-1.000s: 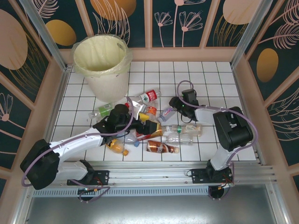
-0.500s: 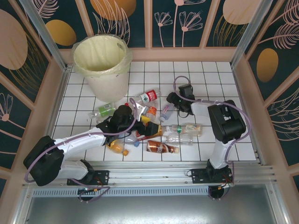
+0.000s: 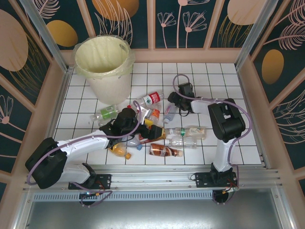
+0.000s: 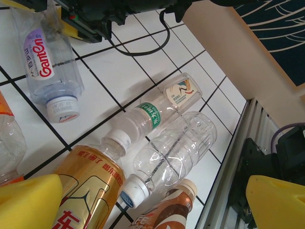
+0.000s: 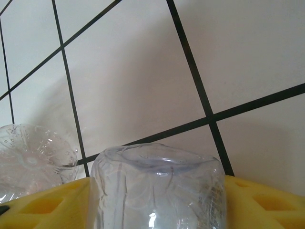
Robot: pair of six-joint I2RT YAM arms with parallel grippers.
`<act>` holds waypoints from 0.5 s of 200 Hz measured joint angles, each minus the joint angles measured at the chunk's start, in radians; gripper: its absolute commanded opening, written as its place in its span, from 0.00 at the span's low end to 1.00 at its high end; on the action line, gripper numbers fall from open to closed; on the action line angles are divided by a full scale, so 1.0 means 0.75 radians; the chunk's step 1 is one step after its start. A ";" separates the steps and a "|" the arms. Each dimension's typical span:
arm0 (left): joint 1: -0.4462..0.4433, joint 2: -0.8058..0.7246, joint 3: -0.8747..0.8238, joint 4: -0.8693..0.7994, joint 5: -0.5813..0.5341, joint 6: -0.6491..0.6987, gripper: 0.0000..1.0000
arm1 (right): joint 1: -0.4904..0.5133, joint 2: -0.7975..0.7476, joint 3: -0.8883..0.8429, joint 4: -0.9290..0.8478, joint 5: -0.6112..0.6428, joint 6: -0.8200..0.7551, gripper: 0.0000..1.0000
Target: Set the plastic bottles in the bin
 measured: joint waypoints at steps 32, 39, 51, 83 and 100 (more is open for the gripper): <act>0.000 0.016 0.000 0.001 -0.003 -0.001 0.99 | 0.012 0.001 0.002 0.002 0.001 -0.026 0.59; 0.000 0.021 0.001 0.002 -0.004 -0.001 0.98 | 0.012 -0.001 0.002 0.002 0.001 -0.034 0.59; 0.000 0.031 0.000 0.011 -0.004 -0.002 0.99 | 0.014 -0.008 0.002 0.000 0.007 -0.048 0.59; 0.000 0.060 0.017 0.054 -0.004 -0.011 0.97 | 0.016 -0.106 -0.003 -0.004 0.031 -0.108 0.58; 0.000 0.093 0.048 0.085 -0.004 -0.022 0.96 | 0.019 -0.195 -0.008 -0.004 0.034 -0.138 0.58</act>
